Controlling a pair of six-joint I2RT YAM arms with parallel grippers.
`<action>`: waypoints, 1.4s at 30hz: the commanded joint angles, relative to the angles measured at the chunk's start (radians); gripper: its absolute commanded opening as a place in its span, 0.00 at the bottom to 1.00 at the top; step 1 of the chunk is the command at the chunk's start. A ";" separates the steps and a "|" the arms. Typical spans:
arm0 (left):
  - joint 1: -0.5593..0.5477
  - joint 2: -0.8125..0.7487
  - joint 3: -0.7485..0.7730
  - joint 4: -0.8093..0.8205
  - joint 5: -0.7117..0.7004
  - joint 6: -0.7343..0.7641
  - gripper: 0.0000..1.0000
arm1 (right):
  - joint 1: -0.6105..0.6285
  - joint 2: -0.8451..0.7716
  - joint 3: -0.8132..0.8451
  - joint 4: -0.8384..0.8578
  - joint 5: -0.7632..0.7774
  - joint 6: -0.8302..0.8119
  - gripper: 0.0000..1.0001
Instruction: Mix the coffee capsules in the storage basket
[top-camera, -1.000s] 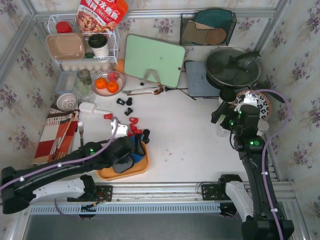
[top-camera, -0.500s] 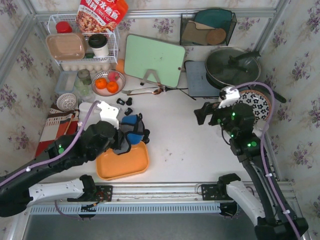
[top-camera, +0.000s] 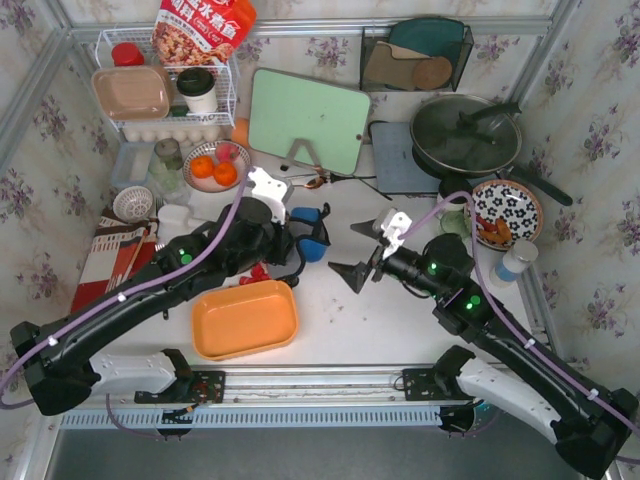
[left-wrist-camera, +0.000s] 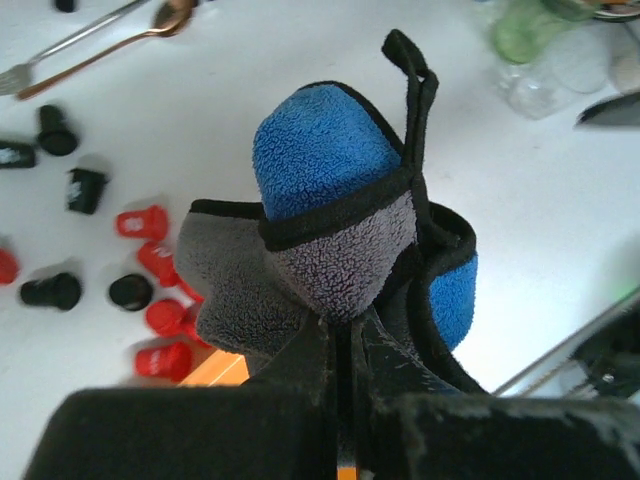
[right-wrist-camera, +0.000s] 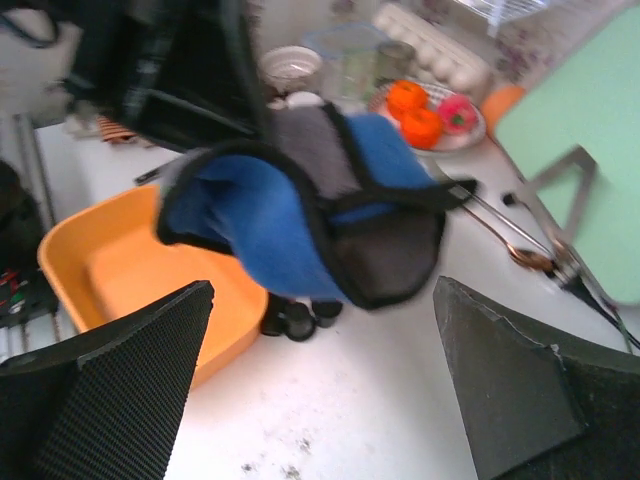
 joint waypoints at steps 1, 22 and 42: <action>0.006 0.031 -0.006 0.153 0.144 0.012 0.00 | 0.063 -0.017 -0.062 0.208 -0.060 -0.062 1.00; 0.006 0.063 -0.068 0.311 0.386 0.016 0.00 | 0.117 0.080 -0.225 0.441 0.099 -0.063 1.00; 0.006 -0.007 -0.149 0.393 0.432 -0.013 0.00 | 0.117 0.133 -0.213 0.406 0.010 0.016 0.36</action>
